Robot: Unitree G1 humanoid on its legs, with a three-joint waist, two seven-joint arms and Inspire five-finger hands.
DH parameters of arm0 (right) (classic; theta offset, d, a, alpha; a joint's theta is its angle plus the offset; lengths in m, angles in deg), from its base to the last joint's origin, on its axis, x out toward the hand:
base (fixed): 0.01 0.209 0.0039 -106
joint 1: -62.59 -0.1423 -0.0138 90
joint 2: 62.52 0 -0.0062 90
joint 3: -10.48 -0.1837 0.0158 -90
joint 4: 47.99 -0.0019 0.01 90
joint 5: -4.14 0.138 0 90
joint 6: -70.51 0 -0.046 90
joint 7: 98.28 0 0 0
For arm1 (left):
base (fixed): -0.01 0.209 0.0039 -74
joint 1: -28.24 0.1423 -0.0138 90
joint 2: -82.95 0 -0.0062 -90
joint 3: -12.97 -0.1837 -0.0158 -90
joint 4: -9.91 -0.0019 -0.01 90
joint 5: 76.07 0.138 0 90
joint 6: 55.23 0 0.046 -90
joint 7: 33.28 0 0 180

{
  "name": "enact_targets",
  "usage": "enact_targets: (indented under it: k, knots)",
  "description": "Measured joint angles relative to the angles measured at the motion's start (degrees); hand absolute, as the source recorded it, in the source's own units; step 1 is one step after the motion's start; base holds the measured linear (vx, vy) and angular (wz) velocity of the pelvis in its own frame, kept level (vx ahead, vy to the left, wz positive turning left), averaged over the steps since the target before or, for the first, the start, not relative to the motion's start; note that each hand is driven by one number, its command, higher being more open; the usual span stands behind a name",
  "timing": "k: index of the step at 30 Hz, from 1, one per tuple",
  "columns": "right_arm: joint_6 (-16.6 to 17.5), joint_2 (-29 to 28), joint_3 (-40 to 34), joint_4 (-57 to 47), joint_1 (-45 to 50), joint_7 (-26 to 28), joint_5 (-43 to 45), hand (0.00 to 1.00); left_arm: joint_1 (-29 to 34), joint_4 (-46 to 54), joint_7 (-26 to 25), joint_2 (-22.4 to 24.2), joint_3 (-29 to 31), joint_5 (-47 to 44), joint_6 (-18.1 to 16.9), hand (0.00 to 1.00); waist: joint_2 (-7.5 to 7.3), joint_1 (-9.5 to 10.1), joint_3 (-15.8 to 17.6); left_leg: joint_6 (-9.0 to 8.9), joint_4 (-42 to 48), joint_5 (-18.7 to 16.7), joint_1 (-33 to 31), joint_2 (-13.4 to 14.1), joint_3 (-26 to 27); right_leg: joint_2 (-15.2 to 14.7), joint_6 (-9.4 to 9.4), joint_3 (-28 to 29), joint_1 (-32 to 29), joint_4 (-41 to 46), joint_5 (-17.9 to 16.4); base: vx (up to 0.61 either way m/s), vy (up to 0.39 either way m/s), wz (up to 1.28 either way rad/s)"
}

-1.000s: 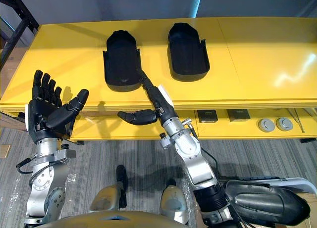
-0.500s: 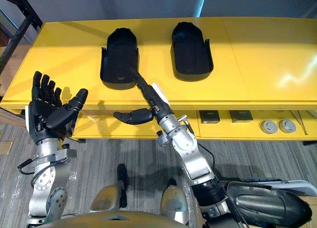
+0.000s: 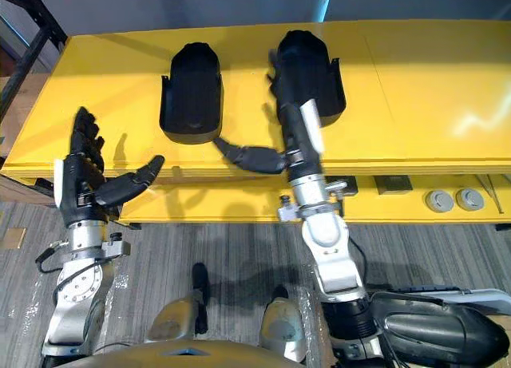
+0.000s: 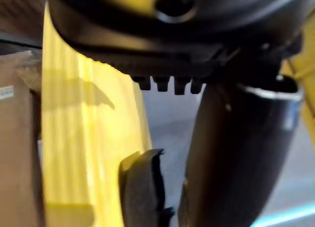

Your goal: Walk over and take three plastic housings, then place them on the shelf

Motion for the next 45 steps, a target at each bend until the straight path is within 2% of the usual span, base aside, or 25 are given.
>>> enact_targets:
  k: [3,6,7,9,13,19,22,28,33,45]
  knots:
    - [6.63,1.25,-4.75,-3.63,0.24,0.29,2.32,1.00,-2.44,-5.20,-0.07,-1.64,0.05,2.74,1.85,1.00,0.07,-1.43,-0.05,-0.01,0.13,0.00,0.10,0.04,0.87,0.02,0.03,0.81,-0.47,0.11,0.06,0.02,-0.007,-0.14]
    - [10.76,2.04,-8.35,-5.74,1.99,0.59,4.84,1.00,-4.42,-7.15,-1.11,-1.79,0.05,6.62,3.71,1.00,0.10,-2.06,-0.06,-0.02,0.11,-0.05,0.44,0.12,1.51,0.13,0.03,1.57,-0.68,0.18,0.07,0.02,-0.009,-0.12]
    - [11.06,2.13,-8.79,-5.83,2.30,0.71,5.26,1.00,-4.69,-7.17,-1.39,-1.80,0.05,7.13,4.03,1.00,0.12,-2.16,-0.07,0.01,0.09,-0.08,0.56,0.13,1.62,0.15,0.03,1.71,-0.65,0.19,0.07,0.01,-0.006,-0.15]
    - [11.24,2.44,-9.10,-5.88,3.74,1.14,6.27,1.00,-6.11,-7.58,-2.55,-1.92,0.02,11.68,5.44,1.00,0.39,-2.44,-0.25,0.08,0.06,-0.30,1.11,0.14,2.31,0.16,0.09,2.25,-0.49,0.11,0.10,0.00,-0.001,-0.13]
    - [11.14,2.43,-9.02,-5.91,6.08,2.08,6.34,1.00,-8.86,-10.94,-5.23,-2.43,-0.17,14.96,7.09,1.00,0.79,-3.27,-0.49,0.12,0.05,-0.32,1.24,0.18,3.00,0.24,0.33,3.08,-0.77,0.05,0.28,-0.01,0.005,-0.09]
    - [10.02,2.10,-9.03,-5.90,8.72,2.18,5.74,1.00,-12.63,-15.00,-12.46,-2.40,-0.62,14.98,9.14,1.00,0.78,-3.59,-0.48,0.28,0.02,-0.43,1.32,0.28,4.80,0.47,0.49,4.96,-1.75,-0.30,1.16,-0.01,0.001,-0.15]
    - [10.03,1.97,-9.05,-5.90,8.59,1.60,5.68,1.00,-15.02,-17.93,-14.77,-2.39,-0.51,14.85,11.28,1.00,0.72,-4.03,-0.45,0.39,0.01,-0.48,1.33,0.35,5.62,0.63,0.69,5.65,-1.67,-1.45,2.06,-0.01,0.011,-0.12]
    - [10.00,1.98,-8.57,-5.90,8.11,1.02,5.67,1.00,-18.91,-23.23,-17.52,-2.43,-0.31,12.27,11.20,1.00,0.22,-4.29,-0.14,0.48,-0.17,-0.80,1.88,0.40,7.06,0.87,0.99,6.96,-1.26,-3.20,3.44,-0.03,0.020,-0.13]
    - [9.88,1.98,-8.21,-5.90,7.69,0.81,5.68,1.00,-22.53,-26.93,-19.48,-2.96,0.75,9.61,10.68,1.00,-1.10,-4.91,0.68,0.52,-1.15,-0.40,1.98,0.82,7.63,1.95,1.24,8.75,-1.35,-4.41,3.63,-0.04,0.000,-0.06]
    - [8.78,1.94,-7.25,-5.91,6.35,1.08,5.78,1.00,-24.93,-29.15,-22.04,-3.15,3.26,5.93,10.97,1.00,-1.67,-5.39,1.02,0.26,-1.47,-0.15,1.97,1.09,10.02,2.74,1.48,11.65,-2.12,-6.00,5.45,0.01,-0.006,-0.09]
